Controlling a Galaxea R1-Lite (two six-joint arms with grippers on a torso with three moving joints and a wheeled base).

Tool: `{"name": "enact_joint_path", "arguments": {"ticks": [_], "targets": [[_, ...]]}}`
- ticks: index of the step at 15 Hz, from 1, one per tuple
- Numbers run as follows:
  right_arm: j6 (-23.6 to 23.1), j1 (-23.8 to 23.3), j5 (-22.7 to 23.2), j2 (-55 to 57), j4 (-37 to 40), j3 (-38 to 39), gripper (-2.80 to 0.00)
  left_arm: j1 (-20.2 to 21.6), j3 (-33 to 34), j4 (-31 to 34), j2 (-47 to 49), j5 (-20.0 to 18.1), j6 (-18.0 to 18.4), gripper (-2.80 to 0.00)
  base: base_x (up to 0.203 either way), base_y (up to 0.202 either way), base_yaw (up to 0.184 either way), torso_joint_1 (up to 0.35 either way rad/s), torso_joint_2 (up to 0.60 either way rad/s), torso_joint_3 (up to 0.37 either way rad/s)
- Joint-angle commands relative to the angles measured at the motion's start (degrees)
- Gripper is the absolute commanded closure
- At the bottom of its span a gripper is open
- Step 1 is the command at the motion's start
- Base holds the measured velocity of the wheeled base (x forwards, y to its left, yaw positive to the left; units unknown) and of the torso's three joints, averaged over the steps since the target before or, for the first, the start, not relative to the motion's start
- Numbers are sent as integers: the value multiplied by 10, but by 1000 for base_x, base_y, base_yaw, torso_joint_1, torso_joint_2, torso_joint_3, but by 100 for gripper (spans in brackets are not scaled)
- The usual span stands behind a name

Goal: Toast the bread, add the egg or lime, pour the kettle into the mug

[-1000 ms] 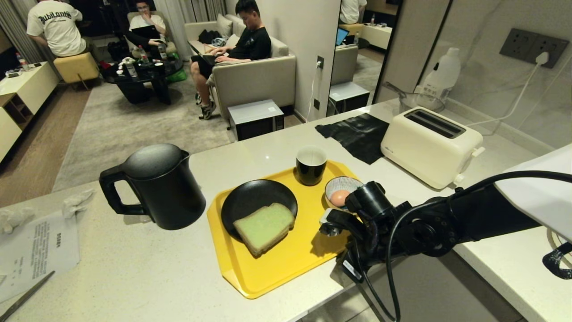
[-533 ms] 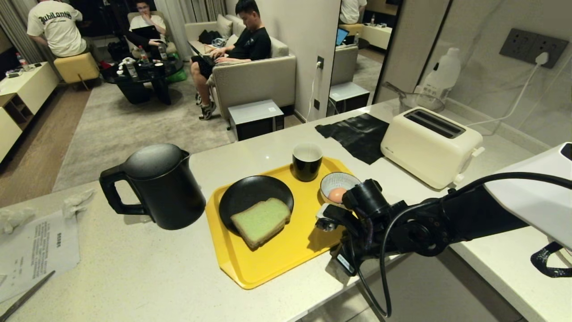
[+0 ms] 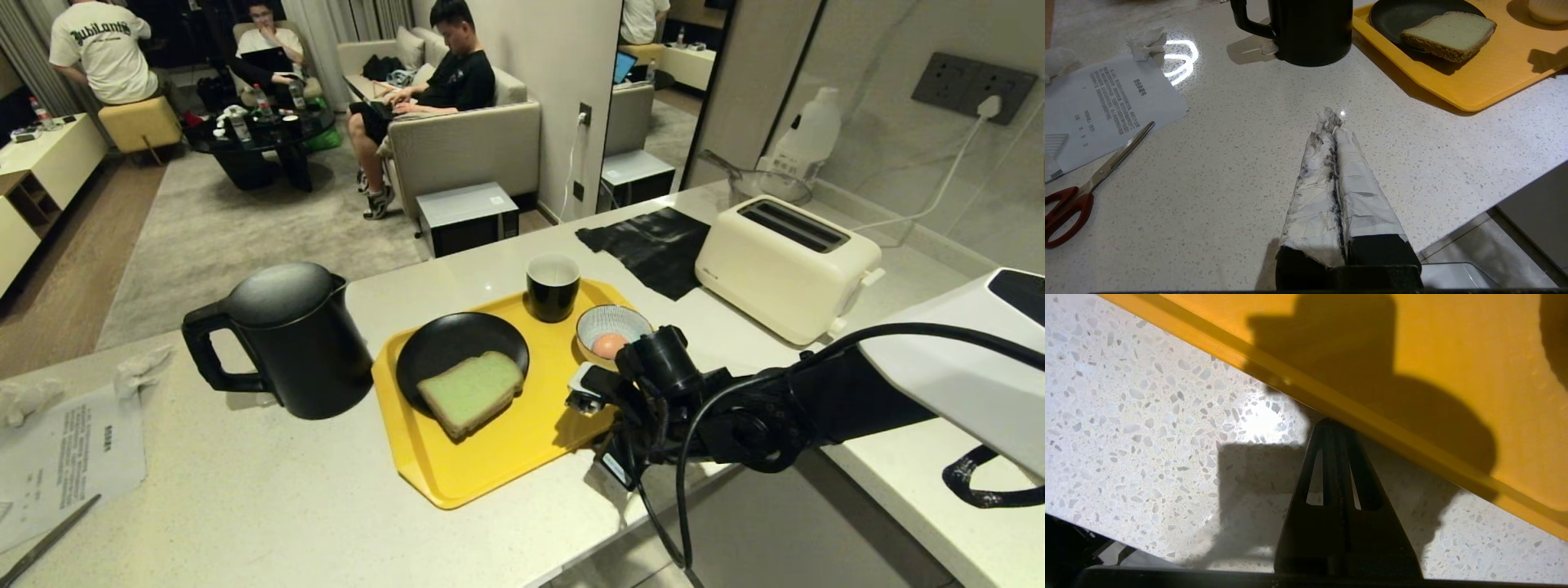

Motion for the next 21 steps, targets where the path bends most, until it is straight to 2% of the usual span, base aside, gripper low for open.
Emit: {"name": "enact_joint_path", "arguments": {"ticks": [1, 3, 14, 17, 21], "targets": [[-1, 1, -2, 7, -12, -1, 0, 0, 0, 0, 0, 0, 0, 0, 0, 0, 0, 0, 0, 0], [-1, 6, -15, 11, -27, -3, 0, 0, 0, 0, 0, 0, 0, 0, 0, 0, 0, 0, 0, 0], [-1, 8, -29, 24, -60, -22, 0, 0, 0, 0, 0, 0, 0, 0, 0, 0, 0, 0, 0, 0], [-1, 9, -38, 17, -72, -12, 0, 0, 0, 0, 0, 0, 0, 0, 0, 0, 0, 0, 0, 0], [-2, 6, -42, -45, -58, 44, 0, 0, 0, 0, 0, 0, 0, 0, 0, 0, 0, 0, 0, 0]]}}
